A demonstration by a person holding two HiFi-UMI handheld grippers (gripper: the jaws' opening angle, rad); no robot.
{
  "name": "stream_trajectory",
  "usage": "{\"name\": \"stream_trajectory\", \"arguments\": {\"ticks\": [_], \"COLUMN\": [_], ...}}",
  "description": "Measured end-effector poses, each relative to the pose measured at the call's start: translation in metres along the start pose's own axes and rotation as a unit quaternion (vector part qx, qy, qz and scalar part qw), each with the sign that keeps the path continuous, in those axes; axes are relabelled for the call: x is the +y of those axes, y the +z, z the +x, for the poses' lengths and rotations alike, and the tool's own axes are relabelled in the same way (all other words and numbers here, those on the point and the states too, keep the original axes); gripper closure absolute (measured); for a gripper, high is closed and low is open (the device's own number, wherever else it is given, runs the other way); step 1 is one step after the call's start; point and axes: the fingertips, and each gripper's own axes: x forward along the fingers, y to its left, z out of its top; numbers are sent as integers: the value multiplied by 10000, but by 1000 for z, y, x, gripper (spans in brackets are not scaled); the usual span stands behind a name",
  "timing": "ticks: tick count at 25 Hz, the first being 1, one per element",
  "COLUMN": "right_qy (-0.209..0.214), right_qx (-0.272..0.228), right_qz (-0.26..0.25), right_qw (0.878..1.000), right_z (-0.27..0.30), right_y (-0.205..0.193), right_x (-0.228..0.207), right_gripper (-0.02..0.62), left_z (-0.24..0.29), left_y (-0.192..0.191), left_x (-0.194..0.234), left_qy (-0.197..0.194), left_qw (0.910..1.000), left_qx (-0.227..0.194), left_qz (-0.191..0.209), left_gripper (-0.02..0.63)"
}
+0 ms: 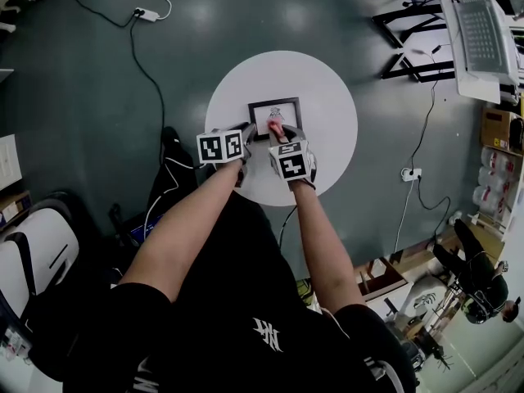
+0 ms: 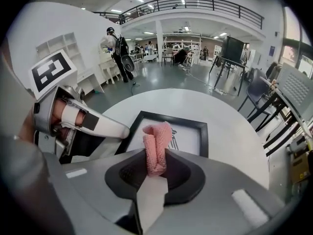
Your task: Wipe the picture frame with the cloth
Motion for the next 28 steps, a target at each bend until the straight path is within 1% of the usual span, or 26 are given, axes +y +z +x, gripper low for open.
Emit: {"name": "stream_trajectory", "arguments": {"ticks": [4, 6, 10, 16, 20, 22, 24, 26, 28], "right_qy": [-231, -380, -726, -934, -1102, -1300, -1520, -1617, -1641], "right_qx": [5, 15, 17, 6, -25, -27, 60, 198, 188], "right_qz": [22, -54, -264, -610, -648, -628, -496, -279, -137], "right_qw": [9997, 9993, 9970, 9938, 9918, 9895, 9871, 9862, 9862], "right_z": [-5, -8, -12, -14, -19, -23, -27, -29, -36], "right_y": [-6, -9, -15, -16, -17, -16, -19, -27, -30], "right_x": [-22, -35, -59, -67, -70, -75, -86, -99, -107], "right_gripper": [518, 518, 520, 520, 518, 518, 518, 518, 518], "left_z": [0, 1, 3, 5, 5, 4, 3, 2, 2], "left_y": [1, 0, 0, 0, -1, 0, 0, 1, 1], "left_x": [0, 0, -1, -2, -5, -3, -1, 0, 1], "left_qy": [7, 4, 6, 18, 16, 16, 18, 31, 56], "left_qw": [10000, 10000, 10000, 10000, 10000, 10000, 10000, 10000, 9999], "left_qx": [-12, -20, -28, -27, -3, -2, -2, -1, 49], "left_qz": [-35, -89, -66, -39, 3, 19, 39, 66, 113], "left_gripper": [536, 537, 537, 537, 536, 535, 535, 535, 534]}}
